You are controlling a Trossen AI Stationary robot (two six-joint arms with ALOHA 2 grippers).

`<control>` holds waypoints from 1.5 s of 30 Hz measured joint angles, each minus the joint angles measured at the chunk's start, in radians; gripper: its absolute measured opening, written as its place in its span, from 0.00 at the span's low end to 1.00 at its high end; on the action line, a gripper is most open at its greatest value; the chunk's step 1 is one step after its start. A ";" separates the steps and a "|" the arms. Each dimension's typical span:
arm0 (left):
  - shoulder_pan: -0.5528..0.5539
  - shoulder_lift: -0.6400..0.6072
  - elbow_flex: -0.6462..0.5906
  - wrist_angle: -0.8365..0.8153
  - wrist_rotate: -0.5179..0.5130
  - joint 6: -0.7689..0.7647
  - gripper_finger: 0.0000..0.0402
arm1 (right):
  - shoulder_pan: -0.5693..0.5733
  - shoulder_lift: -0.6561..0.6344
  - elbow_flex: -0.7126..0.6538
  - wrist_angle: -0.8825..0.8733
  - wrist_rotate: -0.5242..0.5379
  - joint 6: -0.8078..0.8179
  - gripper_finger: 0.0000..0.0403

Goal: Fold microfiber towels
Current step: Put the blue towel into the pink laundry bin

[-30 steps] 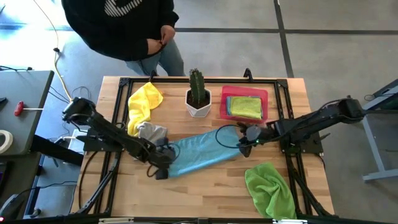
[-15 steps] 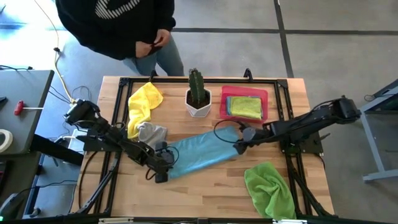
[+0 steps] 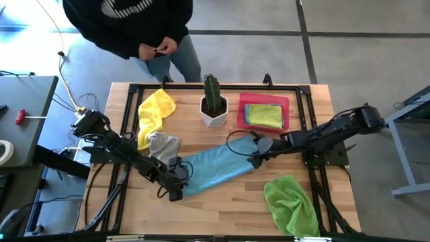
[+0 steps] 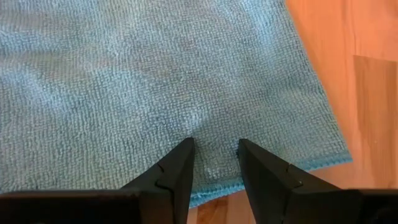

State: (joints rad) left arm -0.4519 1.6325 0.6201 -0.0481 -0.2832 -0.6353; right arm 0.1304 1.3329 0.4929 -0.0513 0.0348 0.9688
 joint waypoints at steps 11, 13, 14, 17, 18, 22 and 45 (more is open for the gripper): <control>0.000 0.002 -0.002 0.010 0.003 -0.017 0.30 | 0.001 -0.032 0.022 -0.244 0.036 0.067 0.62; 0.000 0.002 -0.003 0.015 0.004 -0.020 0.30 | 0.001 -0.032 0.022 -0.270 0.036 0.076 0.62; 0.000 0.002 -0.002 0.016 0.005 -0.023 0.30 | 0.001 -0.032 0.022 -0.289 0.037 0.078 0.62; 0.000 0.002 -0.003 0.019 0.005 -0.039 0.30 | 0.001 -0.032 0.022 -0.333 0.033 0.098 0.62; 0.000 0.002 -0.003 0.019 0.005 -0.043 0.30 | 0.001 -0.032 0.022 -0.347 0.024 0.107 0.62; 0.000 0.003 -0.003 0.028 0.013 -0.044 0.30 | 0.015 -0.031 0.022 -0.323 -0.001 0.150 0.62; -0.001 0.006 -0.005 0.125 0.065 -0.046 0.30 | 0.147 0.029 0.024 -0.263 0.083 0.268 0.23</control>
State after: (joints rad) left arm -0.4529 1.6386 0.6151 0.0767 -0.2187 -0.6810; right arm 0.2771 1.3622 0.5170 -0.3144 0.1177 1.2366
